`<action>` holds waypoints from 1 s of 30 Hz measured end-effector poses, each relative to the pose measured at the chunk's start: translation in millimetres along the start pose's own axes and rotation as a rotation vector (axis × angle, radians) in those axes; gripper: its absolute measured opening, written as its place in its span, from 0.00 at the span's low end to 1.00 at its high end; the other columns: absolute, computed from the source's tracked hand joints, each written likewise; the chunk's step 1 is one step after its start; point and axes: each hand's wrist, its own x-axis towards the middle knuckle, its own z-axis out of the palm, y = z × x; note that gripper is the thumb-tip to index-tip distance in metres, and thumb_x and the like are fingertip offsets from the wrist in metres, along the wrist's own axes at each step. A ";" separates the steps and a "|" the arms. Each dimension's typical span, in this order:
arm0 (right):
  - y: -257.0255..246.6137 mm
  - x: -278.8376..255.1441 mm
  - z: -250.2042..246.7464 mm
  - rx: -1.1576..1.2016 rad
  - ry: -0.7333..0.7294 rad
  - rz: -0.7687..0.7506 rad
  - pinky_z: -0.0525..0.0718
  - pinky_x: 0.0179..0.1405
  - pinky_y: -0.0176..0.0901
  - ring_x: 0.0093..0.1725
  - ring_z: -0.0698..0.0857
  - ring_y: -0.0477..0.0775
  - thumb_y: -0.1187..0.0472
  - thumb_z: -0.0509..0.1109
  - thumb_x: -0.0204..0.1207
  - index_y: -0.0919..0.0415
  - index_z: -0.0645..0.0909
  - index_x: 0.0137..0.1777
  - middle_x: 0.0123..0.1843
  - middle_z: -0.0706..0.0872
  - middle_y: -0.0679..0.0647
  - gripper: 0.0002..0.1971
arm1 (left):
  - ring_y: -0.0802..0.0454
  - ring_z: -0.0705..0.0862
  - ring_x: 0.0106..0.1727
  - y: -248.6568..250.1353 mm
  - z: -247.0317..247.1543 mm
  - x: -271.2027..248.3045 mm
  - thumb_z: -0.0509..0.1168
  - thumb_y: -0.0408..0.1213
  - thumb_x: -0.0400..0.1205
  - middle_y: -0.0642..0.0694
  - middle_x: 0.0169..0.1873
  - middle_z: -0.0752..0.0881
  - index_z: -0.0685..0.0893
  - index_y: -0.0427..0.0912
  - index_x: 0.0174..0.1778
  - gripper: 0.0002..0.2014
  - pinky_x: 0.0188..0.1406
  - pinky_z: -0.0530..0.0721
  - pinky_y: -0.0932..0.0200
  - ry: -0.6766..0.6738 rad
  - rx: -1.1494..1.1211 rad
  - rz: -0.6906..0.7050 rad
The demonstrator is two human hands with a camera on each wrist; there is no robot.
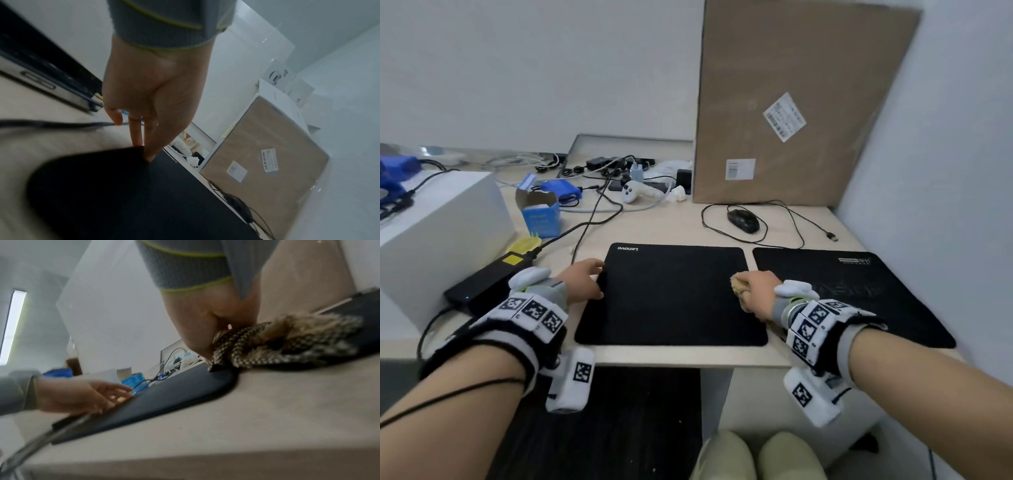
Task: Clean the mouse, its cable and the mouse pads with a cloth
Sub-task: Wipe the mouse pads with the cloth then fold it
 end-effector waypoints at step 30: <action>-37.6 -3.2 -106.5 1.331 0.213 -0.105 0.85 0.53 0.54 0.45 0.84 0.58 0.71 0.54 0.80 0.56 0.83 0.38 0.41 0.86 0.57 0.19 | 0.51 0.84 0.49 166.1 0.6 -68.7 0.69 0.42 0.79 0.47 0.44 0.86 0.84 0.46 0.44 0.04 0.54 0.79 0.58 -0.254 -0.554 0.472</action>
